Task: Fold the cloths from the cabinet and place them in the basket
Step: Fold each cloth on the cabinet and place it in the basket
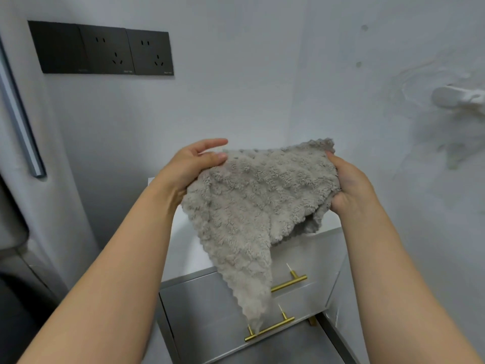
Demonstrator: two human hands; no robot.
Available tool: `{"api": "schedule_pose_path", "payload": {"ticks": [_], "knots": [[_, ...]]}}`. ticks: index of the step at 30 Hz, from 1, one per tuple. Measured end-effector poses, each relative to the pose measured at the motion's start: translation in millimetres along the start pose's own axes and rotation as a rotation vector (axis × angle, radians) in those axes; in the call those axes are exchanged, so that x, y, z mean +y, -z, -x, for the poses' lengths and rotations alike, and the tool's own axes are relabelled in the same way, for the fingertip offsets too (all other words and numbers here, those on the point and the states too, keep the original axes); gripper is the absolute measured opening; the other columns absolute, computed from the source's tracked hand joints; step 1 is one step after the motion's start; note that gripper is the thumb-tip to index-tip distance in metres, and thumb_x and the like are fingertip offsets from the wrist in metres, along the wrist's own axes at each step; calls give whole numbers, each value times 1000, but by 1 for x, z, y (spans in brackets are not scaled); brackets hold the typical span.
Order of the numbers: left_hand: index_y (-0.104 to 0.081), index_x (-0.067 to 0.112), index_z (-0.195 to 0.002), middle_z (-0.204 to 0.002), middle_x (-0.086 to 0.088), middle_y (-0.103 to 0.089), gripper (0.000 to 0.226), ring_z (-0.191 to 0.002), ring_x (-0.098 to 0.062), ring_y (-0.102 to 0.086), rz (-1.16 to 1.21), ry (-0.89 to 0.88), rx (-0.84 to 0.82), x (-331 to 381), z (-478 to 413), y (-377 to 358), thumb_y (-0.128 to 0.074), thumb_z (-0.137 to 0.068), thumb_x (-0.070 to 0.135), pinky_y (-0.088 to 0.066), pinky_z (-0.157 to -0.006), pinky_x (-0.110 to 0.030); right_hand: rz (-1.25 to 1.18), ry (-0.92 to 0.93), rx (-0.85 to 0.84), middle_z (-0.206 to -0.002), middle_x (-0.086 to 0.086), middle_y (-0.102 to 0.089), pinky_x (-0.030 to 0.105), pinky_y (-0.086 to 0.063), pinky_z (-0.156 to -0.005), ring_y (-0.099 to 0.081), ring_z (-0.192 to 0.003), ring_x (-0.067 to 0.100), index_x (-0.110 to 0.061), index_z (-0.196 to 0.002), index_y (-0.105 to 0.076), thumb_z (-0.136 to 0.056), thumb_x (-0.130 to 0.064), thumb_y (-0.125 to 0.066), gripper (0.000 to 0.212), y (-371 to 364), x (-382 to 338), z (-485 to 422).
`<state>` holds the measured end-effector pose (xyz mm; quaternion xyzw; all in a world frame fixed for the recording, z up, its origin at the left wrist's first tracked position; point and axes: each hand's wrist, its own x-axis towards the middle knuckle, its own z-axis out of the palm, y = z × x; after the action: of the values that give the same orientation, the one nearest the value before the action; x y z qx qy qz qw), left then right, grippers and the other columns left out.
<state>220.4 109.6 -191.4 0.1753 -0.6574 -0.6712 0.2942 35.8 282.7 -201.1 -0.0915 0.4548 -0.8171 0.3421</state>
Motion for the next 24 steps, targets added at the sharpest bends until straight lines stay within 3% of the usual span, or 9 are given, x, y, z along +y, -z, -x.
{"api": "schedule_pose_path", "payload": {"ticks": [2, 5, 7, 9, 11, 13, 15, 18, 24], "knots": [[-66, 19, -107, -90, 0, -67, 30, -73, -9, -66, -103, -107, 155, 2, -7, -1, -68, -82, 3, -54, -67, -20, -57, -16, -23, -114, 23, -65, 50, -56, -76, -64, -104, 34, 2, -119, -58, -97, -19, -49, 31, 0, -5, -4], [-64, 19, -115, -116, -2, -56, 40, -96, -17, -54, -844, -322, 534, -13, -15, -3, -65, -80, -2, -39, -79, -19, -61, 154, 76, -125, 25, -58, 46, -52, -92, -63, -106, 31, 4, -132, -47, -91, -6, -58, 44, 4, -2, -18], [-61, 12, -121, -127, -11, -49, 51, -112, -28, -45, -1241, -463, 590, -30, -17, -5, -56, -77, -12, -34, -85, -28, 276, 359, 272, -139, 17, -46, 35, -43, -103, -56, -117, 24, -6, -144, -31, -89, -7, -60, 63, 8, 14, -22], [-62, 11, -120, -122, -11, -54, 46, -111, -31, -47, -1391, -450, 471, -41, -17, -14, -52, -80, -8, -36, -83, -35, 680, 470, 334, -155, 10, -21, 20, -25, -108, -32, -138, 19, -14, -151, -12, -91, -9, -55, 73, 15, 36, -24], [-63, 15, -115, -115, -6, -62, 26, -106, -27, -53, -1421, -228, 235, -47, -18, -24, -50, -92, 13, -42, -83, -35, 1100, 522, 367, -160, 8, 1, 27, -9, -116, -9, -146, 20, -15, -151, -6, -92, -5, -49, 75, 25, 54, -28], [-65, 13, -105, -105, -5, -64, 32, -97, -24, -58, -1505, 56, -92, -56, -17, -33, -45, -97, 37, -44, -80, -32, 1406, 574, 396, -159, 12, -5, 41, -8, -119, -9, -145, 26, -14, -149, -19, -88, 0, -47, 68, 30, 60, -30], [-65, 9, -102, -98, -6, -65, 50, -90, -22, -59, -1536, 247, -300, -62, -15, -38, -37, -98, 50, -44, -79, -32, 1484, 639, 290, -147, 14, -36, 40, -25, -113, -30, -135, 29, -10, -135, -46, -86, 0, -45, 50, 28, 62, -30], [-60, 6, -116, -112, -10, -64, 57, -100, -23, -58, -1563, 318, -391, -64, -14, -37, -33, -98, 53, -41, -82, -31, 1623, 505, 108, -112, 6, -63, 33, -45, -82, -55, -100, 25, -13, -108, -63, -89, -8, -42, 29, 23, 62, -20], [-27, 24, -148, -158, -1, -17, 59, -144, -24, -20, -1502, 242, -262, -82, -18, -2, -50, -95, 36, -22, -115, -46, 1709, 463, 208, -77, 3, -55, 28, -30, -51, -52, -74, 26, -10, -78, -54, -87, -8, -42, 15, 20, 53, -9]]}}
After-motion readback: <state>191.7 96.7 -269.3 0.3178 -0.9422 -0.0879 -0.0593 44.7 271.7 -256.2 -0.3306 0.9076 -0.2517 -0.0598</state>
